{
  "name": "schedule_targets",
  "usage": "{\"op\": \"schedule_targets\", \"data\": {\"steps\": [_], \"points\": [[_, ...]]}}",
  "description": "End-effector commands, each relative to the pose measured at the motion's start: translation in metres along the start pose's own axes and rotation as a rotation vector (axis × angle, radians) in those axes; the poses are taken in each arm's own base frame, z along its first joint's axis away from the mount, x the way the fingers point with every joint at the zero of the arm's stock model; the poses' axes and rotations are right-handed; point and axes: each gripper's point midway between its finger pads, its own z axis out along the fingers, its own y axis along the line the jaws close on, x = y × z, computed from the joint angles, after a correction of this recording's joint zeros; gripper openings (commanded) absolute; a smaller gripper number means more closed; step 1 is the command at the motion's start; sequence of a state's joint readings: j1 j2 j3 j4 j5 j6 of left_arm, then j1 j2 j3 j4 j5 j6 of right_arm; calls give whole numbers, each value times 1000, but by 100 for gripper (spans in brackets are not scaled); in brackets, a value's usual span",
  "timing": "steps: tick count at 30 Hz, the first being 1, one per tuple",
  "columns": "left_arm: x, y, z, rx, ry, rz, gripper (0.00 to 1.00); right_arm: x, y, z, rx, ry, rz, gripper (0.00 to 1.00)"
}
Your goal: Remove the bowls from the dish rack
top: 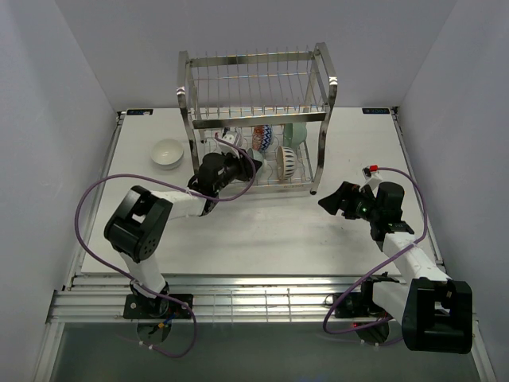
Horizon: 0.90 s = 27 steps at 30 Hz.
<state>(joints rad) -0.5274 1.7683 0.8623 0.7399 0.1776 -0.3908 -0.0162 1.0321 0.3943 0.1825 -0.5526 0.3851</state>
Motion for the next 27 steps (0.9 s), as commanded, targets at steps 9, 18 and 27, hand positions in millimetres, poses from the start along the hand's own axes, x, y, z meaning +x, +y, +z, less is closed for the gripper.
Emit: {"op": "schedule_targets", "data": {"steps": [9,18,27], "points": [[19,-11,-2,67,51,-64,31,0,1,1,-9,-6,-23,92],[17,-15,0,68,43,-140,0,1,2,1,-13,-3,-22,92],[4,-22,-4,114,-21,-246,0,1,1,2,-10,-5,-22,92]]}}
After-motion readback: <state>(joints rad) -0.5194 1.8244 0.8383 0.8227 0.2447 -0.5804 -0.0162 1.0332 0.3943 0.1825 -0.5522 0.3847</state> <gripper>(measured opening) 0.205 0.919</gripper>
